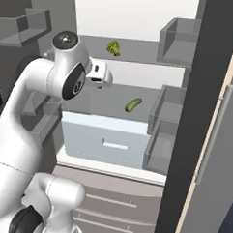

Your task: Place the cold items (broccoli and cucumber) from the fridge in one tupperware on the dining counter. Place the warm items (kebab skewer and hot dog) in the stove area in another tupperware.

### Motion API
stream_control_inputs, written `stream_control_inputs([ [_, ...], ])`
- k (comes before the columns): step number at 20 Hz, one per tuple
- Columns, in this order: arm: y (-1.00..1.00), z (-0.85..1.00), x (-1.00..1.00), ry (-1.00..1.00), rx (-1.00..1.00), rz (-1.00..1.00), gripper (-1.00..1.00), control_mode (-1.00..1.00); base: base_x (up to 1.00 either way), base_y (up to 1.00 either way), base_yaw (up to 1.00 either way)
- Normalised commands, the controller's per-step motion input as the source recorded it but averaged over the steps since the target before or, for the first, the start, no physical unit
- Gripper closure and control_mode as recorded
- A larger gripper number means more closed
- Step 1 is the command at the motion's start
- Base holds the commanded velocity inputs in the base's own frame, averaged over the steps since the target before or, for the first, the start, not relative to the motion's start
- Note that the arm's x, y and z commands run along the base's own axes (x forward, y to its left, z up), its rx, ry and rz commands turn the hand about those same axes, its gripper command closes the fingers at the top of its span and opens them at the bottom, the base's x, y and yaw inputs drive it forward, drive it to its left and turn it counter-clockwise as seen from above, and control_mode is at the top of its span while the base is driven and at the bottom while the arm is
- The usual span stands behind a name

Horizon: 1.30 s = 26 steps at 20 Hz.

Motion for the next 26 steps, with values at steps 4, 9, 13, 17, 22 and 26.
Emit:
stream_control_inputs([
  [4,-0.79,0.8,0.0,-0.11,0.02,0.0,-1.0,-1.0,0.0,0.0,0.0],
  [9,-0.39,0.59,0.38,-0.12,0.1,0.01,-1.0,-1.0,0.0,0.0,0.0],
  [13,-0.02,0.22,0.81,-0.18,0.15,0.05,-1.0,-1.0,0.0,0.0,0.0],
  [17,0.02,0.01,0.86,-0.14,0.12,0.04,-1.0,-1.0,0.0,0.0,0.0],
  [22,0.34,0.0,0.78,-0.01,0.02,0.0,-1.0,-1.0,0.0,0.0,0.0],
  [26,0.53,0.0,0.53,0.0,0.0,0.0,-1.0,-1.0,0.0,0.0,0.0],
])
